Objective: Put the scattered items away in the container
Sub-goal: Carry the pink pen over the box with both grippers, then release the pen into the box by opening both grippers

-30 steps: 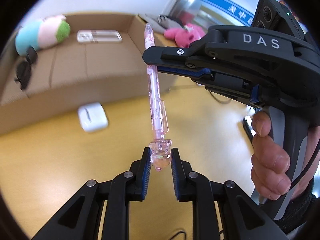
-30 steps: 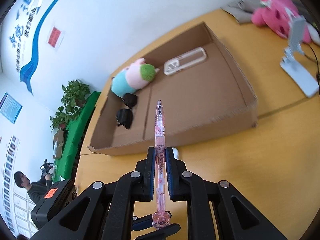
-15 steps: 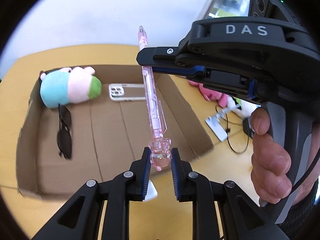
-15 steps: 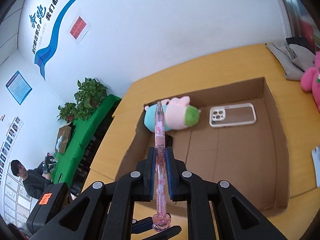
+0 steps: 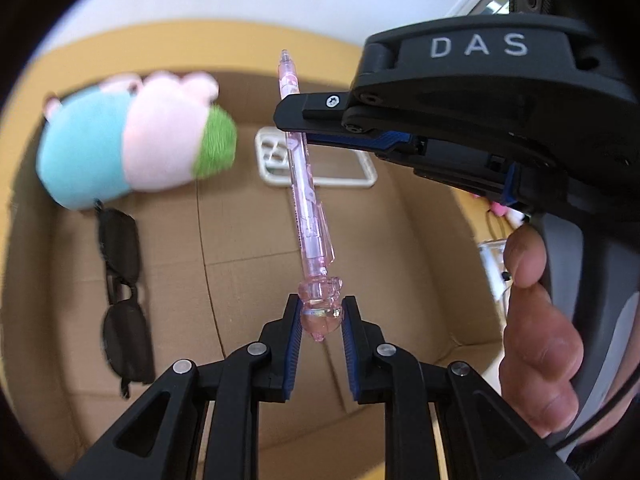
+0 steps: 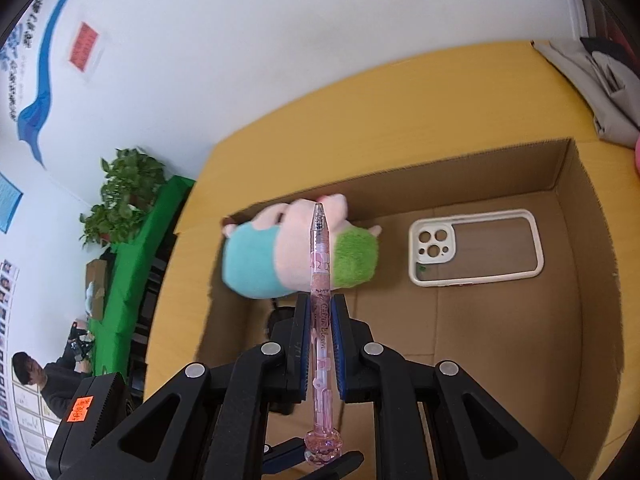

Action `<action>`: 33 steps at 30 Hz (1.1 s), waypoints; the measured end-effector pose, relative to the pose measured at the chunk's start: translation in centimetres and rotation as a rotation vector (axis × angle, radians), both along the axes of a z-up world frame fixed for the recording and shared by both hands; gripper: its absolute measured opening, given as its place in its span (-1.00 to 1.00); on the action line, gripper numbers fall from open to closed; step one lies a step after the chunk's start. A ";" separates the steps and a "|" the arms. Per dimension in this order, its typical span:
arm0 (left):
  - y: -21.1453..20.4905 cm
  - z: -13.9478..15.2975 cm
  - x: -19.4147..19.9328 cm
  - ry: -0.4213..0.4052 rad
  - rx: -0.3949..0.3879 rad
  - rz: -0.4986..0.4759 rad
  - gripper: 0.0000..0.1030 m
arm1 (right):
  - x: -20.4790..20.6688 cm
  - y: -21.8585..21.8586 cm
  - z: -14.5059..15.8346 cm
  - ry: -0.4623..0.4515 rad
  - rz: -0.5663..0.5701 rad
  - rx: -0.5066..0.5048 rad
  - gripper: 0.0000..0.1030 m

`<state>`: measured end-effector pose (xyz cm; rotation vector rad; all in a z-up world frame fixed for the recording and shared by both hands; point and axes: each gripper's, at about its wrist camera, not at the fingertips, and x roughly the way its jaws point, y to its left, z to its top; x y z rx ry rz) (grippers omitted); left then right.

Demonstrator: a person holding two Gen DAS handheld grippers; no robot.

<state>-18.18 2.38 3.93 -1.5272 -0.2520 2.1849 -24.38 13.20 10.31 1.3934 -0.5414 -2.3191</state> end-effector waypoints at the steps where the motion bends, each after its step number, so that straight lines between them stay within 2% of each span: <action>1: 0.1 -0.7 -0.5 -0.021 -0.005 0.001 -0.65 | -0.6 0.1 -1.1 -0.021 -0.006 0.002 -0.79; 7: 0.6 -4.3 -2.7 -0.153 -0.045 0.025 -0.65 | -3.8 0.4 -7.2 -0.143 -0.015 -0.005 -0.80; 13: 0.2 -6.7 -3.6 -0.254 -0.045 0.049 -0.65 | -5.0 0.4 -10.2 -0.197 0.002 -0.004 -0.80; 21: -0.5 -6.7 -3.2 -0.245 -0.010 0.082 -0.63 | -5.3 0.5 -11.2 -0.196 0.015 0.032 -0.74; 23: -0.9 -6.3 -2.7 -0.223 -0.024 0.098 -0.47 | -5.1 0.8 -11.1 -0.190 0.016 0.035 -0.73; 25: -1.2 -5.4 -2.1 -0.186 -0.043 0.105 -0.43 | -4.6 1.4 -10.2 -0.169 0.014 0.027 -0.52; 27: -1.6 -4.0 -1.0 -0.125 -0.072 0.115 -0.43 | -3.6 2.2 -8.6 -0.126 0.006 0.003 0.01; 30: -2.5 -1.4 1.1 -0.009 -0.100 0.127 -0.35 | -1.0 3.3 -5.4 -0.044 0.014 -0.037 0.42; 31: -2.8 -0.2 2.5 0.044 -0.102 0.130 -0.20 | 0.1 3.6 -4.3 -0.015 0.018 -0.040 0.50; 32: -3.2 0.4 3.4 0.084 -0.105 0.137 0.00 | 1.7 4.0 -3.0 0.021 0.020 -0.042 0.70; 33: -3.4 1.3 4.7 0.135 -0.111 0.151 0.11 | 3.2 4.2 -1.9 0.054 0.022 -0.038 0.84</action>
